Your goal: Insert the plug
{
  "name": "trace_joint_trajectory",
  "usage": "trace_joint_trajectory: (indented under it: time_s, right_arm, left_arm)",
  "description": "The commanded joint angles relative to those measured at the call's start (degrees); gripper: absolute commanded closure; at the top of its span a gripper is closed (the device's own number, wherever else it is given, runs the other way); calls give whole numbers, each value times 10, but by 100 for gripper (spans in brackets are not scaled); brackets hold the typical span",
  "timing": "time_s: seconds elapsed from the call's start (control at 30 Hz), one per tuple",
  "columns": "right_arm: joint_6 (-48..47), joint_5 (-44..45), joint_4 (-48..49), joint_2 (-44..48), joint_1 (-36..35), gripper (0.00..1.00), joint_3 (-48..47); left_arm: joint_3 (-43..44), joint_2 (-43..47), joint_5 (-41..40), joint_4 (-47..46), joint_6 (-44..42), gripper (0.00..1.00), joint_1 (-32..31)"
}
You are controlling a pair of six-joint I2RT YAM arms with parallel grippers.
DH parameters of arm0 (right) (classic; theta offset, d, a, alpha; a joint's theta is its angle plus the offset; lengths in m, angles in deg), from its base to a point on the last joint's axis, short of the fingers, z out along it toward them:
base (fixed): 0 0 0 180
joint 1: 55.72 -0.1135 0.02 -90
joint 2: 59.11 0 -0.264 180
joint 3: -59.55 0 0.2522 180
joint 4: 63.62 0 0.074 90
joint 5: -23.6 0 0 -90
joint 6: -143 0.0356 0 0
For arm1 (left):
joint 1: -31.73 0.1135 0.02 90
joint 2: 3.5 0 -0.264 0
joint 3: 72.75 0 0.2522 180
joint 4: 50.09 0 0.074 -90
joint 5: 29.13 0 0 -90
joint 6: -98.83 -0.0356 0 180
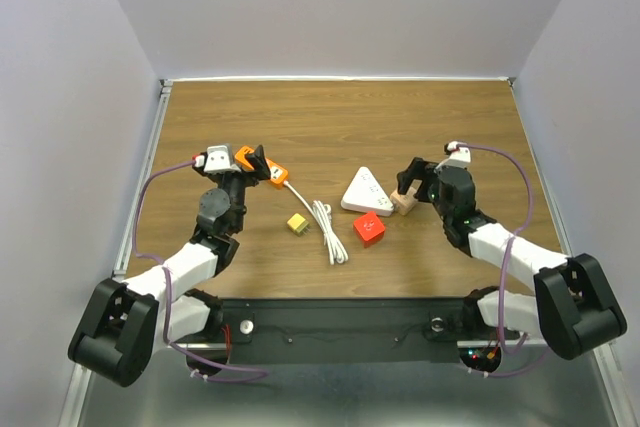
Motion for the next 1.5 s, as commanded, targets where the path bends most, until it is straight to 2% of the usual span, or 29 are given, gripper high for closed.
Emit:
trace_joint_trajectory:
  time_s: [0.0, 0.27, 0.77, 0.9, 1.1, 1.2, 1.27, 1.3, 1.43, 1.47]
  right_arm:
    - [18, 37, -41, -11, -13, 0, -28]
    - [53, 71, -73, -27, -26, 0, -39]
    - [76, 73, -75, -117, -44, 0, -73]
    - [74, 74, -76, -123, -45, 3, -70]
    - [70, 58, -77, -120, -47, 19, -66]
    - [69, 55, -77, -117, -48, 31, -66]
    - [66, 47, -76, -112, -47, 45, -68]
    - [63, 44, -74, -111, -47, 62, -71]
    - [49, 18, -54, -107, -48, 100, -75]
    - [41, 2, -40, -107, -47, 100, -79]
  left_arm:
    - [9, 9, 15, -38, -7, 1, -3]
    - [20, -15, 40, -32, -11, 1, -3]
    - [26, -26, 55, -28, -15, 1, -4]
    - [29, -30, 56, -28, -17, 1, -4]
    - [32, -35, 57, -25, -21, 1, -8]
    - [33, -35, 58, -24, -21, 1, -10]
    - [33, -33, 62, -24, -21, 1, -12]
    - [33, -33, 65, -24, -22, 1, -12]
    - [32, -30, 81, -24, -21, 1, -16]
    - [31, -28, 98, -24, -18, 1, -17]
